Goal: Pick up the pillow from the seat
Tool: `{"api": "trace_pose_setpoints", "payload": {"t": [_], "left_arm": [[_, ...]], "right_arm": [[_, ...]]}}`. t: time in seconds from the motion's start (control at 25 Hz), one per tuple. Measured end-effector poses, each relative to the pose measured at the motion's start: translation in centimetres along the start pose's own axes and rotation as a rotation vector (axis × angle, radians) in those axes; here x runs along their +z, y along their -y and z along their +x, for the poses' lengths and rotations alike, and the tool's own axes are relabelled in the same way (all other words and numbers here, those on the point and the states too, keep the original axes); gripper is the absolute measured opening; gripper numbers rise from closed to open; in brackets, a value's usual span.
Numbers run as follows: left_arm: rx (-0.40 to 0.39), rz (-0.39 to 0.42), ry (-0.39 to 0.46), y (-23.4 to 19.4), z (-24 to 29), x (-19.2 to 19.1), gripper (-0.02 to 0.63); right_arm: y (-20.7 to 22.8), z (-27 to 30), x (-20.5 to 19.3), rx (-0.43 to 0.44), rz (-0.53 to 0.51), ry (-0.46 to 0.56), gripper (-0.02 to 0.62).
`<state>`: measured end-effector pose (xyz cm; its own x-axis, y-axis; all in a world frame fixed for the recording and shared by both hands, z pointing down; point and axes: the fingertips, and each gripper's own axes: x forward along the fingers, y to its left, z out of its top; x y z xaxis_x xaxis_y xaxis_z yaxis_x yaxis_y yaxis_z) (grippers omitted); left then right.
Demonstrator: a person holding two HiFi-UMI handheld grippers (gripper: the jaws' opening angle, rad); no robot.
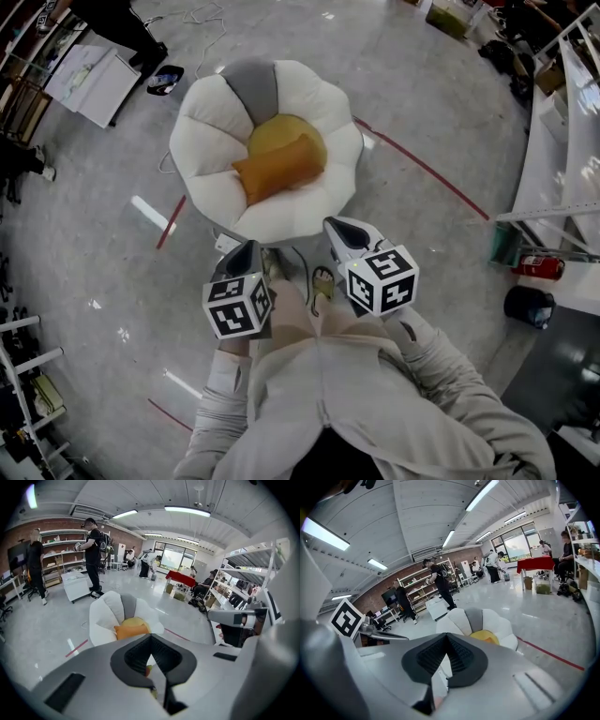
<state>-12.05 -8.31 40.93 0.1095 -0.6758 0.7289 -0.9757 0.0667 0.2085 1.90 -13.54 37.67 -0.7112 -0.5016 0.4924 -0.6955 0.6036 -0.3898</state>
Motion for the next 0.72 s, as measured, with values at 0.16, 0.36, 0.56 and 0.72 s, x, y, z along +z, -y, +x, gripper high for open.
{"api": "trace_pose_setpoints", "payload": {"t": [0.16, 0.36, 0.56, 0.72], "left_arm": [[-0.008, 0.009, -0.018, -1.3, 1.9, 0.4, 0.002], [-0.033, 0.038, -0.061, -2.5, 5.3, 0.8, 0.002], [-0.063, 0.093, -0.127, -4.2, 10.0, 1.2, 0.002], [-0.089, 0.125, -0.173, -5.5, 14.2, 2.0, 0.003]], "right_arm": [[0.6, 2.1, -0.3, -0.019, 0.018, -0.014, 0.000], [2.3, 5.0, -0.7, -0.060, 0.049, -0.035, 0.000], [4.2, 8.8, -1.6, -0.102, 0.076, -0.069, 0.000], [5.4, 11.7, -1.7, -0.115, 0.109, -0.082, 0.000]]}}
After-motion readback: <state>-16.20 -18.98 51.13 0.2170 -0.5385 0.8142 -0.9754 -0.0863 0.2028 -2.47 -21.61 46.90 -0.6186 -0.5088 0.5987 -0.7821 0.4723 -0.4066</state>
